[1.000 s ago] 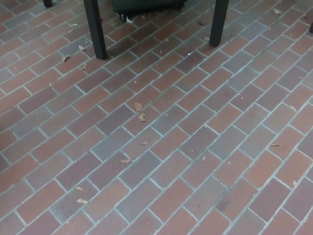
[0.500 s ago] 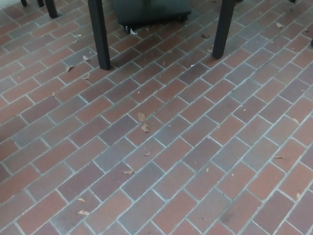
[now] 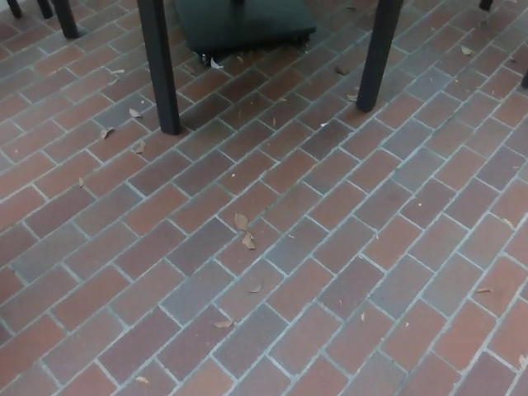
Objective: The robot walks towards a desk kept outside and uses its right hand to up pick up the grey duster kept on it and uses it to clean the table by swiping it twice
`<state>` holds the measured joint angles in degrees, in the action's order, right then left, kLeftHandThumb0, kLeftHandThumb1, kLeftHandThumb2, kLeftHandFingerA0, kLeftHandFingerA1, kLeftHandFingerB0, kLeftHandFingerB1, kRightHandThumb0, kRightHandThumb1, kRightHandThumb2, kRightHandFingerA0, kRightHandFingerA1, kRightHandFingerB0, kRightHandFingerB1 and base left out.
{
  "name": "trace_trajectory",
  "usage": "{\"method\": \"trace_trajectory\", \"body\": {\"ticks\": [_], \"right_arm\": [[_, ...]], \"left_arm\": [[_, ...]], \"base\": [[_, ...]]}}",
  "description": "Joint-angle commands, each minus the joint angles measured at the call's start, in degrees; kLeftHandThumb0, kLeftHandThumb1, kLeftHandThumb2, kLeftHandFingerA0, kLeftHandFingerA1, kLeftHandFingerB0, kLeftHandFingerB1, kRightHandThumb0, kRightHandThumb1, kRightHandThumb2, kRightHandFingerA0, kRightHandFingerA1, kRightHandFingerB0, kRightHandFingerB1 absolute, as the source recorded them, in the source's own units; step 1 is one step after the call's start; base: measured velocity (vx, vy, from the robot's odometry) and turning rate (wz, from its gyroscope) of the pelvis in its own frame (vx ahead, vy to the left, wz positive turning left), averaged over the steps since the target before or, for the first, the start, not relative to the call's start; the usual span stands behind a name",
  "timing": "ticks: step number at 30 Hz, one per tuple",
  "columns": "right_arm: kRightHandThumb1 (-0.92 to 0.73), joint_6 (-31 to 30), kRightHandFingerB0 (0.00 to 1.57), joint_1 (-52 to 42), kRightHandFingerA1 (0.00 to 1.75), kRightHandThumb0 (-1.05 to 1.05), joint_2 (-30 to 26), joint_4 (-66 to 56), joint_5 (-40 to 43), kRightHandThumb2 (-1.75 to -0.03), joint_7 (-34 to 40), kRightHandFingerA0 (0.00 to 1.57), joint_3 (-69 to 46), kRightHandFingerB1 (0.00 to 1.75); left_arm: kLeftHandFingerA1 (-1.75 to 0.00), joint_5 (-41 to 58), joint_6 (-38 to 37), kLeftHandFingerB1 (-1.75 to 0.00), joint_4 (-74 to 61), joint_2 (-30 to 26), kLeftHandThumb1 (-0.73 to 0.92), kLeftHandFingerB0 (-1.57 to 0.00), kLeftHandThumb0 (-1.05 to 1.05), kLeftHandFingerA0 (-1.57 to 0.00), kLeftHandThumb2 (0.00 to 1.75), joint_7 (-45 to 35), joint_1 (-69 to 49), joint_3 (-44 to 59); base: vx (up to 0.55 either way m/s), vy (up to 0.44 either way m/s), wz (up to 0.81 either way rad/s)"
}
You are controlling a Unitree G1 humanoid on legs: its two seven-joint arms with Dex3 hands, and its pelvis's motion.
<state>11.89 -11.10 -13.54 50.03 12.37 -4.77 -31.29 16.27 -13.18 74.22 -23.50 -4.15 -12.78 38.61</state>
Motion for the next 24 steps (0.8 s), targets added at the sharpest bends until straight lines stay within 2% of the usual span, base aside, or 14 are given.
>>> {"method": "trace_trajectory", "body": {"ticks": [1,2,7,11,13,18,19,24], "right_arm": [[-0.74,1.5,0.65,0.3,0.53,-0.02,-1.1,-0.3,1.0,-0.61,0.1,0.77,-0.1,0.49],[-0.74,1.4,0.65,0.3,0.53,-0.02,-1.1,-0.3,1.1,-0.61,0.1,0.77,-0.1,0.49],[-0.75,1.8,0.63,0.5,0.53,0.03,-1.5,0.1,0.8,-0.63,-0.1,0.74,0.5,0.50],[-0.73,1.9,0.66,0.1,0.56,0.01,-1.2,-0.8,1.3,-0.68,-0.1,0.76,0.6,0.53],[-0.74,1.9,0.66,0.3,0.56,-0.03,-1.3,-0.4,1.4,-0.62,-0.2,0.78,0.6,0.50],[-0.74,2.1,0.66,0.6,0.56,-0.03,-1.5,0.4,1.7,-0.62,-0.3,0.78,0.6,0.50],[-0.72,2.2,0.64,0.3,0.53,-0.09,-1.5,-0.1,1.4,-0.61,-0.1,0.75,1.0,0.49],[-0.74,2.1,0.67,-0.1,0.54,-0.06,-1.4,-1.2,1.2,-0.63,0.1,0.76,1.5,0.51]], "left_arm": [[-0.56,0.8,-1.7,-0.55,0.0,0.1,0.69,-0.83,0.01,-0.87,0.59,0.1,0.3,-0.3],[-0.56,0.8,-1.5,-0.55,0.1,0.0,0.69,-0.83,0.01,-0.87,0.59,0.2,0.3,-0.3],[-0.56,1.2,-1.9,-0.56,0.1,0.2,0.70,-0.82,0.02,-0.84,0.62,-0.2,0.2,-0.2],[-0.56,1.1,-1.7,-0.56,0.0,0.1,0.72,-0.83,-0.02,-0.85,0.61,0.2,0.3,-0.5],[-0.56,1.2,-1.8,-0.56,0.0,0.1,0.70,-0.82,-0.01,-0.84,0.61,0.0,0.3,-0.5],[-0.56,1.5,-1.8,-0.56,0.0,0.2,0.70,-0.82,-0.01,-0.84,0.61,-0.3,0.1,-0.5],[-0.56,1.5,-1.8,-0.56,0.0,0.2,0.70,-0.81,0.00,-0.84,0.61,-0.1,0.2,-0.5],[-0.55,1.2,-2.0,-0.54,-0.1,0.3,0.70,-0.79,-0.04,-0.84,0.60,0.2,0.1,-1.0]], "base": [[0.37,-0.177,0.14],[0.44,-0.227,-0.99],[0.41,-0.258,0.07],[0.33,-0.049,-0.10],[0.25,0.050,-0.21],[0.42,0.163,-0.22],[0.56,0.206,0.27],[0.40,0.132,0.07]]}}
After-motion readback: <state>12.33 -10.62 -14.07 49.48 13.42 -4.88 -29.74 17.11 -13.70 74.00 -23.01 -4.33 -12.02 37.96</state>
